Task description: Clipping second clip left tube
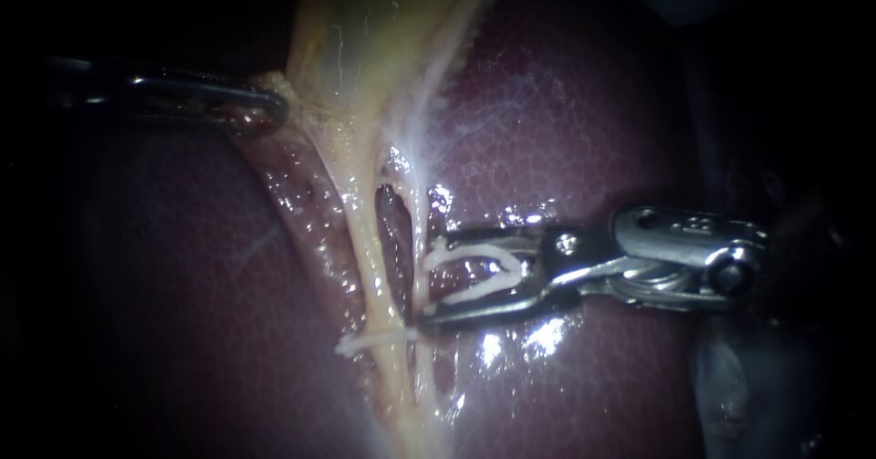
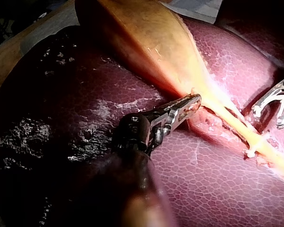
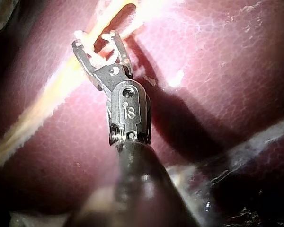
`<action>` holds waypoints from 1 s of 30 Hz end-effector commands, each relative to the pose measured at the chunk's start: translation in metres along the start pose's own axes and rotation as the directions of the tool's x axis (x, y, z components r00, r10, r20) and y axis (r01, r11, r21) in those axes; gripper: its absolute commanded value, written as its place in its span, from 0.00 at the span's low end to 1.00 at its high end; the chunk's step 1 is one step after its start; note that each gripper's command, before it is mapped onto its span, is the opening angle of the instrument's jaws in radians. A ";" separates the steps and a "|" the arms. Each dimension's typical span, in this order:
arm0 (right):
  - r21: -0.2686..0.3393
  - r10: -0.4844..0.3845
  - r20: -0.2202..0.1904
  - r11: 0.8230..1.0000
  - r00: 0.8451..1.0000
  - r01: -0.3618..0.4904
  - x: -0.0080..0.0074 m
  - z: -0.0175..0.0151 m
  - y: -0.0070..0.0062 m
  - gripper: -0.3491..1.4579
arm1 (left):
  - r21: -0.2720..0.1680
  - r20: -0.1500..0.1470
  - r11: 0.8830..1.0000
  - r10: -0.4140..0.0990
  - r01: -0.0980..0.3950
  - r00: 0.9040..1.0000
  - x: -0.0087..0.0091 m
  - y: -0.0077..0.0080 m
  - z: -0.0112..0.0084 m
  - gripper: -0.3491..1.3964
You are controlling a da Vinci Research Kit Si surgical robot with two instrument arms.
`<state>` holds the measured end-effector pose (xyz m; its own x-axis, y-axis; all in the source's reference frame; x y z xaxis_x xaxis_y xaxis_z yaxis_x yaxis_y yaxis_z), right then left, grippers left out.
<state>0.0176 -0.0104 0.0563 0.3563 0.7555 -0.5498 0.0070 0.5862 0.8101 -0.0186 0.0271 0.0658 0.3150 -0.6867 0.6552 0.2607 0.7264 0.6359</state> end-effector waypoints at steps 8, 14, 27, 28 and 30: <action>0.022 0.055 0.003 0.998 0.998 -0.055 -0.0021 0.0014 0.0014 0.46 | 0.000 0.000 1.000 0.000 0.000 1.000 0.0000 0.0000 0.0001 0.00; 0.023 0.092 0.008 0.995 0.996 -0.092 -0.0034 0.0024 0.0023 0.46 | -0.001 0.000 1.000 0.001 -0.001 1.000 0.0001 0.0000 0.0001 0.00; 0.088 0.133 0.019 0.987 0.991 -0.134 -0.0047 0.0038 0.0037 0.45 | -0.002 0.000 1.000 0.001 -0.001 1.000 0.0002 -0.0001 0.0002 0.00; 0.089 0.139 0.017 0.986 0.990 -0.140 -0.0046 0.0039 0.0037 0.45 | -0.002 0.000 1.000 0.001 -0.001 1.000 0.0002 -0.0001 0.0002 0.00; 0.093 0.145 0.009 0.985 0.989 -0.146 -0.0044 0.0042 0.0038 0.45 | -0.002 0.000 1.000 0.001 -0.001 1.000 0.0003 -0.0001 0.0002 0.00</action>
<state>0.0202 -0.0128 0.0627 0.3594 0.8337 -0.4193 0.0401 0.4351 0.8995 -0.0187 0.0268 0.0660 0.3152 -0.6856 0.6562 0.2626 0.7275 0.6339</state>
